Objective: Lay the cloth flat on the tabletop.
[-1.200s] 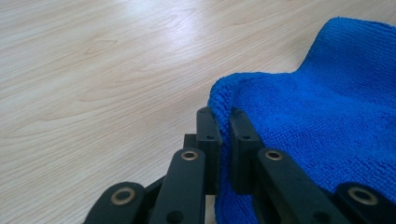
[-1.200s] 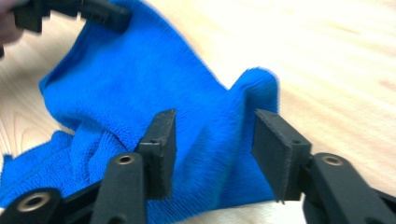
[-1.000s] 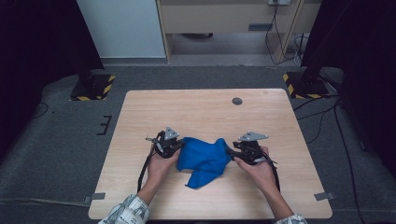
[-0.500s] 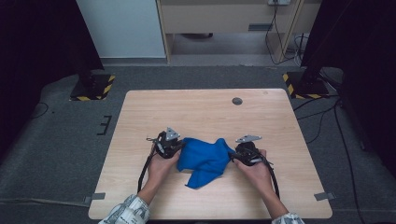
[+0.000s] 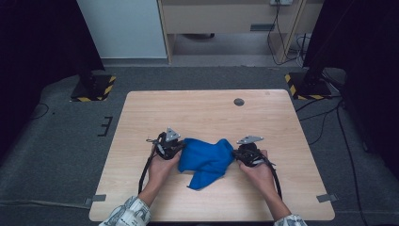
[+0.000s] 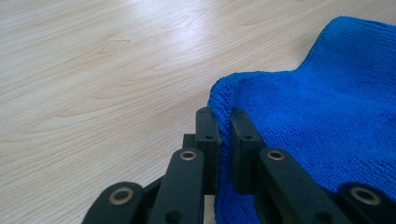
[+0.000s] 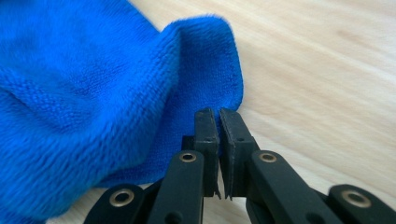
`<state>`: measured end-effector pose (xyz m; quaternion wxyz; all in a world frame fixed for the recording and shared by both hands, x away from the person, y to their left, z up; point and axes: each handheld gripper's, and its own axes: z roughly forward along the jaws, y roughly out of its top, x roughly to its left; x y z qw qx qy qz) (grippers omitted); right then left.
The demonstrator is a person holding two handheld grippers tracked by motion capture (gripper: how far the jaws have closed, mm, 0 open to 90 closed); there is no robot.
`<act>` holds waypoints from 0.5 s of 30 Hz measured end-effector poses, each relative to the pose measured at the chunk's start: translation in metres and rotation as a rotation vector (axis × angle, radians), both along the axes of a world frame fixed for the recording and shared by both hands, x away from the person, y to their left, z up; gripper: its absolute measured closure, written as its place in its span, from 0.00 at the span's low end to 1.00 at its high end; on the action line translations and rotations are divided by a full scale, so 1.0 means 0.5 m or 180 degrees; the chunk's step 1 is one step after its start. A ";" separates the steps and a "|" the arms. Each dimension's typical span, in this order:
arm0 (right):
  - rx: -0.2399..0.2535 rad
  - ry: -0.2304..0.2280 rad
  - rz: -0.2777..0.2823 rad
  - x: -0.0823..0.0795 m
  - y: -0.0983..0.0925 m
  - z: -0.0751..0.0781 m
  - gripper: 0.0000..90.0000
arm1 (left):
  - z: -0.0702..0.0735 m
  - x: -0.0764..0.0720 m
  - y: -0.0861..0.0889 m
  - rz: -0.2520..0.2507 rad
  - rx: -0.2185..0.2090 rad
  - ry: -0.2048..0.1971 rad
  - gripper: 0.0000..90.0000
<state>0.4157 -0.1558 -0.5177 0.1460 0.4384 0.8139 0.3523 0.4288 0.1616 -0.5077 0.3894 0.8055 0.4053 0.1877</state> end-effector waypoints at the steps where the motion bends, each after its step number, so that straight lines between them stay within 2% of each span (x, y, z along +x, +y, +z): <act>1: 0.0007 -0.0006 -0.0032 0.002 -0.008 0.003 0.96 | 0.000 0.000 0.001 0.0007 -0.0005 -0.0001 0.93; 9: 0.0009 -0.0111 -0.0306 0.016 -0.068 0.015 0.96 | -0.002 0.000 -0.002 -0.0007 0.0005 0.0004 0.93; 12: 0.0046 -0.0106 -0.0340 0.017 -0.068 0.012 0.95 | -0.002 0.000 -0.003 -0.0006 0.0021 -0.0008 0.93; 15: -0.0018 -0.0207 -0.0340 0.018 -0.062 0.011 0.94 | -0.002 0.000 0.000 0.0002 0.0018 -0.0004 0.93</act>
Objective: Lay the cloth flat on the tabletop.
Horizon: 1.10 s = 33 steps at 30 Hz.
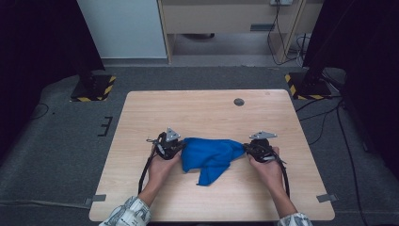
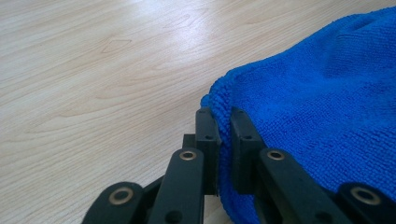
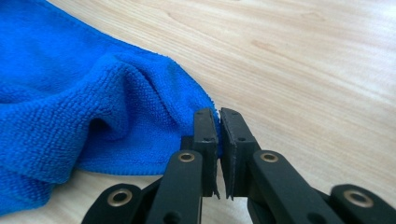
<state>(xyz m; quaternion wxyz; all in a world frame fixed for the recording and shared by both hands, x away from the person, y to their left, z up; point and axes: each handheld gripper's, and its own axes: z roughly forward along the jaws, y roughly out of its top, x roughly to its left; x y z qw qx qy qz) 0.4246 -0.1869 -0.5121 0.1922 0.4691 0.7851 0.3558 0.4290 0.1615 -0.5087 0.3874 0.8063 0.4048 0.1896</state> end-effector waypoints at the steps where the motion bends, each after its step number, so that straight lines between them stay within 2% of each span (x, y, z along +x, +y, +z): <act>1: -0.0005 -0.0036 -0.0020 0.000 0.002 -0.001 0.92 | -0.001 0.000 0.001 0.0003 0.0003 0.0007 0.93; 2: -0.0013 -0.0057 -0.0027 0.001 0.003 -0.004 0.89 | -0.001 0.001 0.001 0.0004 0.0006 0.0016 0.93; 6: 0.0054 0.0034 -0.0067 0.004 0.003 -0.010 0.76 | -0.002 0.001 0.001 0.0008 0.0016 0.0017 0.92; 10: 0.0236 0.0146 -0.0154 0.005 -0.001 -0.012 0.64 | -0.005 0.002 -0.001 0.0004 0.0059 0.0025 0.92; 12: 0.0276 0.0204 -0.0176 0.005 0.000 -0.014 0.60 | -0.007 0.002 -0.002 -0.0010 0.0079 0.0035 0.92; 16: 0.0237 0.0230 -0.0181 0.008 0.006 -0.024 0.57 | -0.007 0.001 -0.003 -0.0011 0.0073 0.0034 0.91; 19: 0.0209 0.0257 -0.0116 0.008 0.016 -0.031 0.66 | -0.006 0.002 -0.002 -0.0011 0.0048 0.0043 0.91; 24: 0.0149 0.0141 -0.0038 0.004 0.026 -0.026 0.90 | -0.003 0.001 0.000 -0.0004 0.0003 0.0034 0.91; 27: 0.0185 0.0059 -0.0021 0.003 0.021 -0.018 0.95 | -0.001 0.000 0.001 -0.0007 -0.0025 0.0028 0.91; 33: 0.0297 -0.0019 -0.0009 -0.001 0.013 0.002 0.96 | 0.011 -0.003 0.003 -0.0020 -0.0098 -0.0009 0.92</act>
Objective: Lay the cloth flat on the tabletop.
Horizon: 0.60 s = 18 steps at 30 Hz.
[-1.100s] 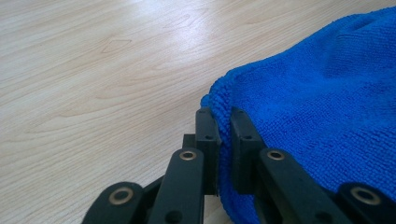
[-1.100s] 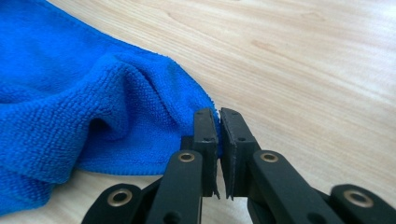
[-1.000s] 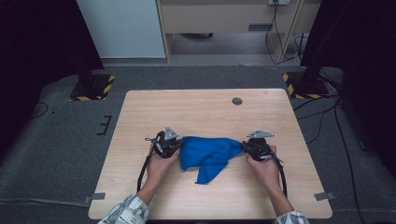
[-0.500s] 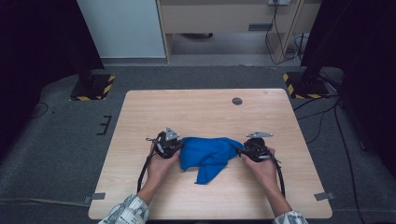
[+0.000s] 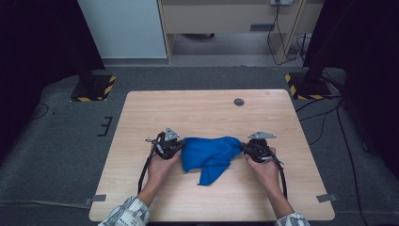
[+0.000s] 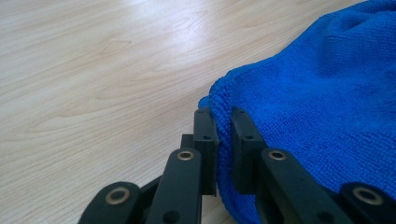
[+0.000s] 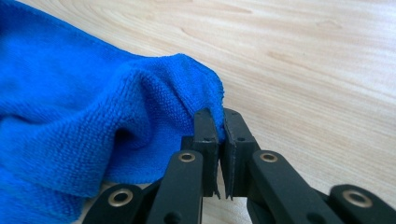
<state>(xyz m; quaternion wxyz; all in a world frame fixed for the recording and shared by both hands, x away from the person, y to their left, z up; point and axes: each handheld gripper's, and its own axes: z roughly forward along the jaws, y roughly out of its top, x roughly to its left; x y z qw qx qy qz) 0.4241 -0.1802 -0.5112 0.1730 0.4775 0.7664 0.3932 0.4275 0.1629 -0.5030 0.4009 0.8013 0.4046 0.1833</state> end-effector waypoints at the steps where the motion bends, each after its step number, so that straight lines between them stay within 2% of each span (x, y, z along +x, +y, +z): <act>1: 0.0004 -0.0025 0.0012 -0.001 -0.001 0.005 0.96 | 0.003 -0.001 0.000 -0.0001 -0.0017 -0.0012 0.92; 9: 0.0095 -0.0251 0.0067 -0.022 -0.011 0.060 0.96 | 0.030 -0.013 -0.002 -0.0063 -0.0140 -0.0104 0.92; 18: 0.0122 -0.0384 0.0111 -0.034 -0.019 0.095 0.96 | 0.054 -0.025 -0.020 -0.0153 -0.0221 -0.0171 0.92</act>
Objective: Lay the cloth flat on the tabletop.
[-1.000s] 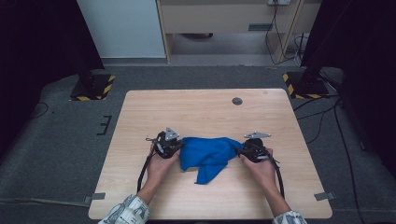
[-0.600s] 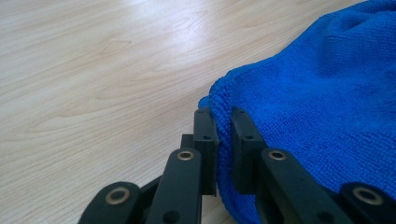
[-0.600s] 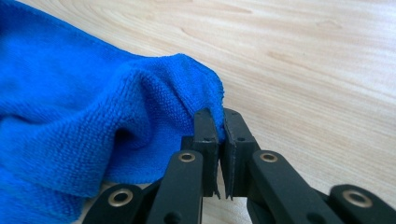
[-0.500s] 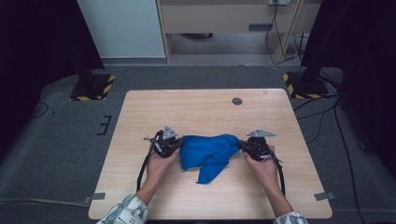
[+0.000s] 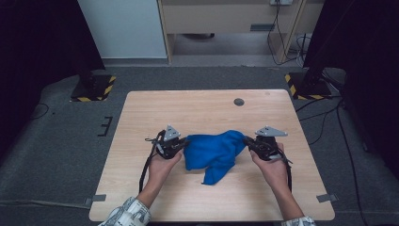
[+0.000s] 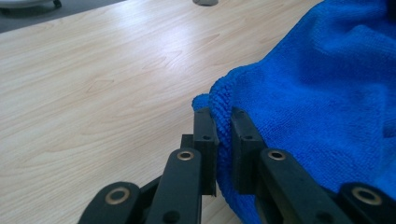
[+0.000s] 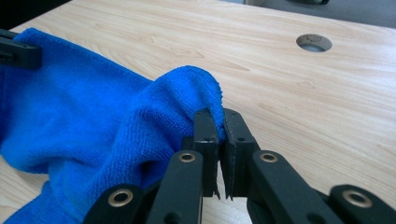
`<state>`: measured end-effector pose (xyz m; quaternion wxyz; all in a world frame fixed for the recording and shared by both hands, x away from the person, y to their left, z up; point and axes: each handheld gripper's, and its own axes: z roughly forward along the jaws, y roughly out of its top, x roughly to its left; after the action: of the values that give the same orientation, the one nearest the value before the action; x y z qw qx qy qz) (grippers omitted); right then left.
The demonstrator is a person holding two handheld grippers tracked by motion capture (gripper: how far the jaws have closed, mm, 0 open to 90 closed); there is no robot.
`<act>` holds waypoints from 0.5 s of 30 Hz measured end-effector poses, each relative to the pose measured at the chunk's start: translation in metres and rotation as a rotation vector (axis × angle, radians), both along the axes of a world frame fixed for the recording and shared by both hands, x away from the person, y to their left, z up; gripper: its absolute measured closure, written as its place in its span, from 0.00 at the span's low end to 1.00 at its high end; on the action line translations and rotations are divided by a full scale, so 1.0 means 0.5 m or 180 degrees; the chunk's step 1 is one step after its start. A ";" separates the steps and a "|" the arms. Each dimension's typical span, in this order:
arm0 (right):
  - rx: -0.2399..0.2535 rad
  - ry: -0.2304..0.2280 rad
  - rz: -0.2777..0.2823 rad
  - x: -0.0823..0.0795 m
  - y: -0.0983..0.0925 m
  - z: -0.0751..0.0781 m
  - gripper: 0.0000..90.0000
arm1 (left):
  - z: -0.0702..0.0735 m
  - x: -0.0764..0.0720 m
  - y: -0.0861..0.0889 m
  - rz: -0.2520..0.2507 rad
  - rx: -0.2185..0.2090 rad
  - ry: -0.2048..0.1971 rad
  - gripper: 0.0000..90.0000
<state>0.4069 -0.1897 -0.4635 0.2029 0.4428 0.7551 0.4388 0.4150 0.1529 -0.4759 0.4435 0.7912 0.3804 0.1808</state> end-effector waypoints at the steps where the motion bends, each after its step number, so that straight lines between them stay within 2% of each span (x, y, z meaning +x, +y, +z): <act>1: 0.0002 -0.0011 -0.0004 -0.001 0.000 0.003 0.96 | 0.003 0.000 0.000 -0.0004 -0.0004 -0.0005 0.92; 15: 0.0037 -0.0154 0.0021 -0.011 -0.005 0.040 0.96 | 0.049 -0.003 0.015 0.0009 -0.0189 -0.0112 0.92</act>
<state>0.4015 -0.1923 -0.4437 0.2171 0.4307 0.7488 0.4545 0.4137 0.1602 -0.4514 0.4731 0.7738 0.3789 0.1839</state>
